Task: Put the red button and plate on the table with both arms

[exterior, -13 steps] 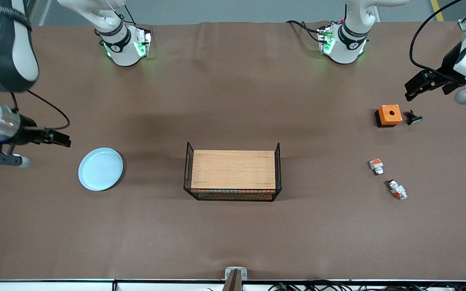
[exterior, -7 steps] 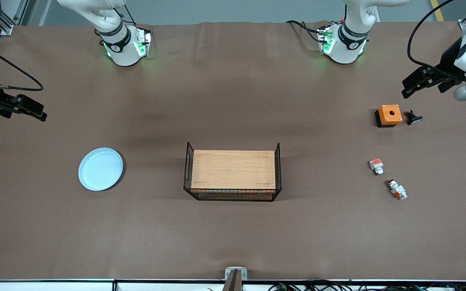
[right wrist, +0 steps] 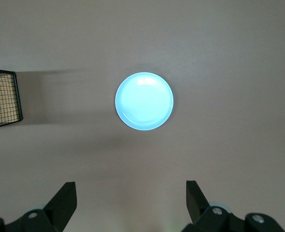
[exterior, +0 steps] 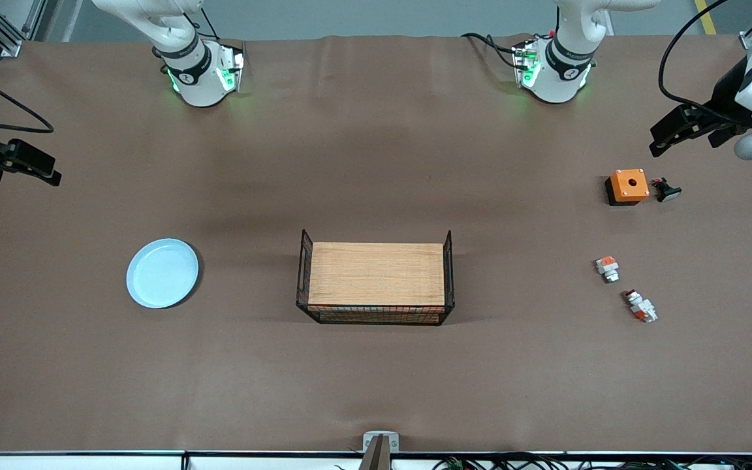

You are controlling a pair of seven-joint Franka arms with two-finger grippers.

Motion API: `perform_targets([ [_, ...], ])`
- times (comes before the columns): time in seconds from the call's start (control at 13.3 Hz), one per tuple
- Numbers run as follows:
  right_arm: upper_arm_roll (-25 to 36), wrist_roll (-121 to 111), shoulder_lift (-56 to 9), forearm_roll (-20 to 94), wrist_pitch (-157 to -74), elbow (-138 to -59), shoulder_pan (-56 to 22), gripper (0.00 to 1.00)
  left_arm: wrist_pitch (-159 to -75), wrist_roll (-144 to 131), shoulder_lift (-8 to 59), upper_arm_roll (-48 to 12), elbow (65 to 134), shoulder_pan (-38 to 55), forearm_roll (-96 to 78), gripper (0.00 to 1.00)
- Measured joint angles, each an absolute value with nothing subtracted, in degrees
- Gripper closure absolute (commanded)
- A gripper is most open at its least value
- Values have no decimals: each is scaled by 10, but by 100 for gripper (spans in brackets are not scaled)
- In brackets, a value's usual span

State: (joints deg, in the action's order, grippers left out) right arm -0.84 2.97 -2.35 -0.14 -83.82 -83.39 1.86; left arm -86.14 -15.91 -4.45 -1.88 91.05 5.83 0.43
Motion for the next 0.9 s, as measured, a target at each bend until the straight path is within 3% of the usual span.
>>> perform_targets([
  [0.9,-9,27,13,10,-835,-855,31,0,-869,-159,-41,-15,911,56,4,0],
])
